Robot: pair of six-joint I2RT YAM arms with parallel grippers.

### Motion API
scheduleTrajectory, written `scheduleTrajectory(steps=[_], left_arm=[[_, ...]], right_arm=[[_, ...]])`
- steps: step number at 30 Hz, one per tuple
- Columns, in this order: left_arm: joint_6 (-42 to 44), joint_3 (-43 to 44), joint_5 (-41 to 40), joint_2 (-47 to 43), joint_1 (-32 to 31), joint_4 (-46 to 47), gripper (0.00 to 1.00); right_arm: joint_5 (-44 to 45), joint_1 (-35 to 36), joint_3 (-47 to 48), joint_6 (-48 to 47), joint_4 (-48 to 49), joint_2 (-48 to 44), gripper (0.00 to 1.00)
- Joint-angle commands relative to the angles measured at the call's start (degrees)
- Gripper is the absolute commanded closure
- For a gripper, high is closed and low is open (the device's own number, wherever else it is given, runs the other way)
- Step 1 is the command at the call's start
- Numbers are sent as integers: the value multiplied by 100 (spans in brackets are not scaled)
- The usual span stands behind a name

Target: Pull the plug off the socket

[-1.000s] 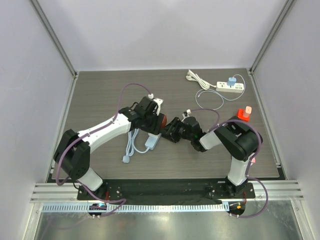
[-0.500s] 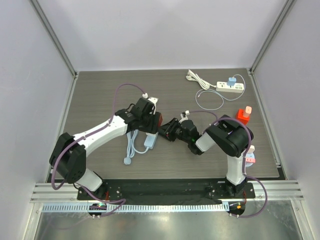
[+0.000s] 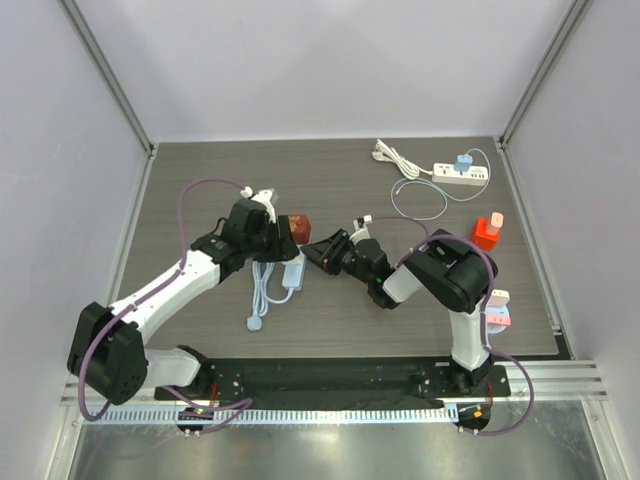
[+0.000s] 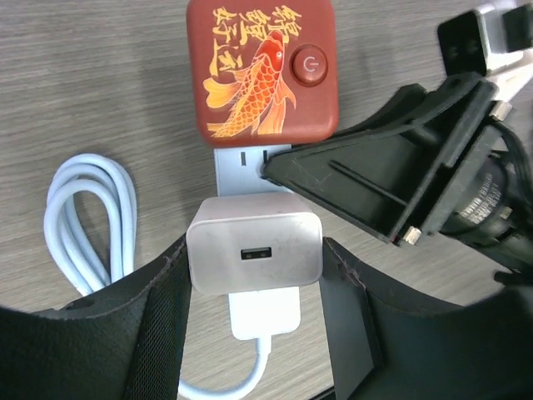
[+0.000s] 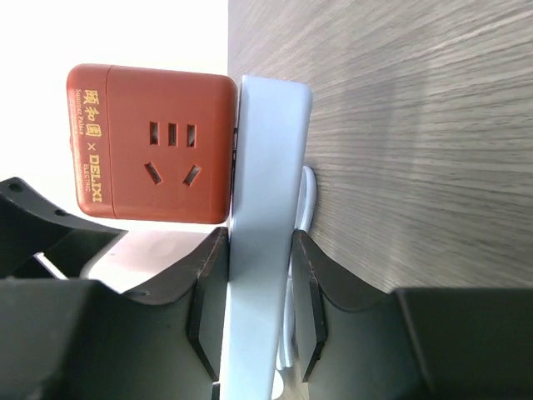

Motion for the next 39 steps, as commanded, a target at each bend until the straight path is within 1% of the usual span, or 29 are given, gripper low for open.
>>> scheduleTrajectory(steps=[1, 2, 4, 5, 6, 7, 8, 9, 10, 11, 12, 13, 14, 16, 17, 18, 19, 20, 21, 22, 23, 26, 32, 33, 34, 35, 36, 37, 39], left_arm=[[-180, -95, 942, -805, 318, 1728, 100], [-172, -193, 1135, -936, 380, 1870, 100], [-145, -238, 1207, -1034, 380, 1855, 100], [-76, -159, 972, -1060, 311, 1610, 100], [30, 251, 526, -1000, 188, 1182, 100], [292, 524, -270, -895, 74, 185, 100], [364, 762, -461, -798, -14, -147, 100], [373, 956, -411, -753, -15, -306, 100], [339, 949, -349, -814, -15, -369, 100], [243, 906, -44, -928, -24, -335, 100], [181, 801, 37, -1129, -33, -334, 100], [128, 730, 90, -1253, -42, -361, 100], [32, 660, 265, -1367, -50, -413, 100], [-65, 405, 537, -1752, -50, -518, 100], [-153, 291, 713, -1868, -50, -519, 100], [-371, 46, 1106, -2008, -59, -510, 100], [-522, -95, 1267, -2114, -85, -432, 100], [-662, -236, 1364, -2324, -225, -370, 100], [-942, -490, 1417, -2396, -339, -309, 100], [-1067, -597, 1366, -2466, -480, -178, 100], [-1155, -694, 1261, -2545, -803, -89, 100], [-1332, -853, 742, -2441, -1410, 184, 100], [-1182, -344, 22, -1194, -2298, 368, 100], [-1156, -186, -49, -844, -2396, 464, 100], [-1147, -98, -93, -606, -2467, 518, 100], [-1138, -10, -146, -395, -2581, 562, 100], [-1138, 217, -121, -175, -2616, 623, 99], [-1147, 350, -42, 349, -2643, 632, 98], [-1138, 762, 335, 853, -2696, 685, 98]], right_arm=[[197, -146, -125, -342, -749, 541, 99], [213, -164, -99, -342, -766, 542, 99], [458, -146, 15, -604, -1317, 367, 99], [808, -42, 86, -823, -1720, 210, 99], [1072, 29, 304, -1226, -2620, 69, 99], [1266, 82, 410, -1360, -2908, -28, 99], [1286, 109, 525, -1423, -2989, -73, 99], [1181, 100, 561, -1449, -2772, -47, 99], [1085, 100, 648, -1476, -2866, -21, 99], [936, 100, 945, -1528, -3067, 23, 99], [865, 100, 1069, -1581, -3347, 50, 96], [768, 100, 1140, -1555, -3385, 67, 88], [698, 100, 1167, -1538, -3368, 68, 73], [627, 74, 1202, -1520, -3385, 41, 62], [409, 65, 1211, -1520, -3385, 24, 50], [268, 47, 1211, -1537, -3429, -29, 41], [197, 21, 1237, -1590, -3516, -73, 35], [152, 3, 1246, -1703, -3613, -134, 21], [109, -23, 1203, -1792, -3788, -309, 19], [91, -93, 1150, -1853, -3859, -415, 12], [73, -119, 1089, -1976, -3921, -529, 11], [-6, -303, 834, -2187, -4298, -1135, 11], [38, -725, 263, -2715, -5502, -2645, 10], [46, -935, 71, -2759, -5799, -2883, 10], [64, -1050, -44, -2846, -5950, -3086, 10], [82, -1173, -263, -2882, -6091, -3549, 10], [90, -1453, -370, -2917, -6371, -3780, 10], [117, -1595, -466, -2987, -6513, -3991, 10], [161, -1841, -660, -3084, -7065, -4674, 10]])
